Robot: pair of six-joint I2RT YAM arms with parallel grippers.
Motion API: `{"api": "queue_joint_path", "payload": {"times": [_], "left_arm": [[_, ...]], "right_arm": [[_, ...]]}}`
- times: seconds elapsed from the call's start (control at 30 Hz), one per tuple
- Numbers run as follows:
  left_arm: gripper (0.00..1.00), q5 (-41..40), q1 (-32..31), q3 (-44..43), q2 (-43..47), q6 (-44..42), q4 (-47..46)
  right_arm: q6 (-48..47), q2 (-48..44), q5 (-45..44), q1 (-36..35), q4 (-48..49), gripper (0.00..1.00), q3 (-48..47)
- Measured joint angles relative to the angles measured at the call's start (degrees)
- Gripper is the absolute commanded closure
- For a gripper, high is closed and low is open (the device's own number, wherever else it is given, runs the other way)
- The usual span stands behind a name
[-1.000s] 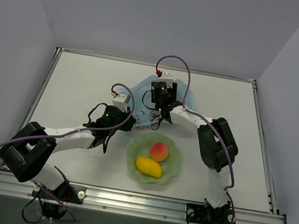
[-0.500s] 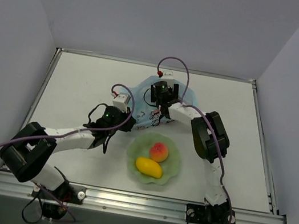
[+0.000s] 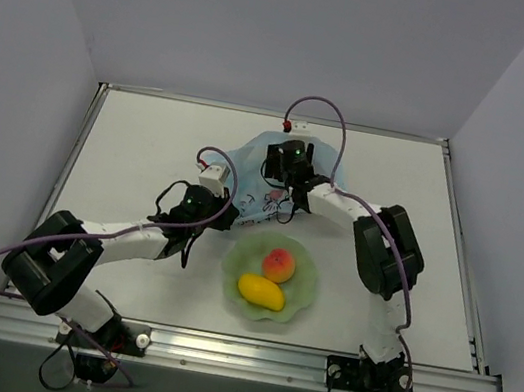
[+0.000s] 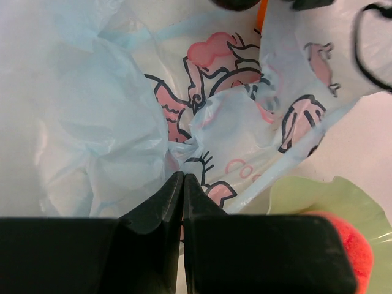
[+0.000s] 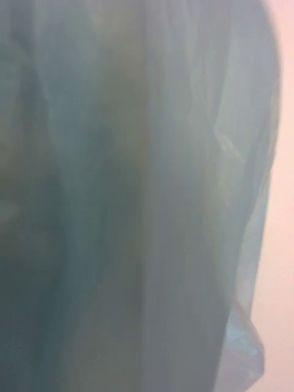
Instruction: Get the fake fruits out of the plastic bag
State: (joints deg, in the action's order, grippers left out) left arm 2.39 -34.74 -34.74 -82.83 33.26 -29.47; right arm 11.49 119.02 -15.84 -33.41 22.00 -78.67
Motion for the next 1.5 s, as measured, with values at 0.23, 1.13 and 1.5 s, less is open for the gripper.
{"api": "queue_joint_path", "payload": {"times": [0.23, 1.13, 1.5], "left_arm": [[0.98, 0.0, -0.1, 0.0, 0.0, 0.0, 0.0], [0.98, -1.2, -0.1, 0.0, 1.6, -0.3, 0.2], [0.97, -1.1, -0.1, 0.0, 1.6, -0.3, 0.1]], "right_arm": [[4.2, -13.3, 9.4, 0.0, 3.7, 0.66, 7.4], [16.8, -57.1, 13.5, -21.0, -8.2, 0.62, 45.4], [18.2, -49.4, 3.8, -28.8, -6.9, 0.27, 43.1]]}}
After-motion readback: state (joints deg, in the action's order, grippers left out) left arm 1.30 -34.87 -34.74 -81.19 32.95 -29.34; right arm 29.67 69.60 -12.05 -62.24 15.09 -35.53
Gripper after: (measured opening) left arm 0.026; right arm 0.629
